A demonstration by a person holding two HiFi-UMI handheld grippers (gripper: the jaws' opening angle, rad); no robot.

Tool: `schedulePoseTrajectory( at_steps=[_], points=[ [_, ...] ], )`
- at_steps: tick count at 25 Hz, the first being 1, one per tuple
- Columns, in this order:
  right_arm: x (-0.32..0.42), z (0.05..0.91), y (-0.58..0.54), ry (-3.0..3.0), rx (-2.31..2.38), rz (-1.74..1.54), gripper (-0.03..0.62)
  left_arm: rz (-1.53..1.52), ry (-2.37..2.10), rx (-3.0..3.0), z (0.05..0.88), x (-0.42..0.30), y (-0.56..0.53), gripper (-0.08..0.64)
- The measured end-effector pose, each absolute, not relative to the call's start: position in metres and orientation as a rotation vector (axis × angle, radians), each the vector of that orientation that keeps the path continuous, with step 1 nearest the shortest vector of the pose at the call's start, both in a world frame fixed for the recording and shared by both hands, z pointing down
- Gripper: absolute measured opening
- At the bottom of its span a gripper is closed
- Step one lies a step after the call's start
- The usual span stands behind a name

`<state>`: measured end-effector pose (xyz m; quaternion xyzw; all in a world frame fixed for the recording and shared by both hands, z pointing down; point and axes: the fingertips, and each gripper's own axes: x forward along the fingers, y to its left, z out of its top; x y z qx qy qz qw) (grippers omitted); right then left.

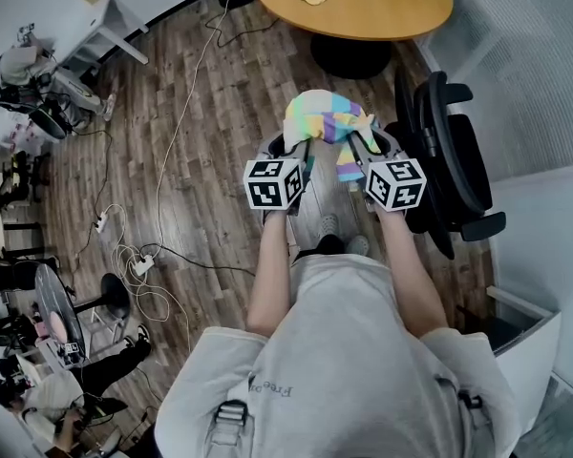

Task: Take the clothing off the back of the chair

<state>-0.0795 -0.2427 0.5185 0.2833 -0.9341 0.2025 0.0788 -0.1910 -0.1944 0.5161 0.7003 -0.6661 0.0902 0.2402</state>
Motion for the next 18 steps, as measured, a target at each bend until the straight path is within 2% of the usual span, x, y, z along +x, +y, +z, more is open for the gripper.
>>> schedulePoseTrajectory(
  at_steps=[18],
  points=[
    [-0.0754,0.5251,-0.2382,-2.782,0.868,0.614,0.107,0.241,-1.805,1.947,0.5211,-0.1865,-0.1904,0.127]
  ],
)
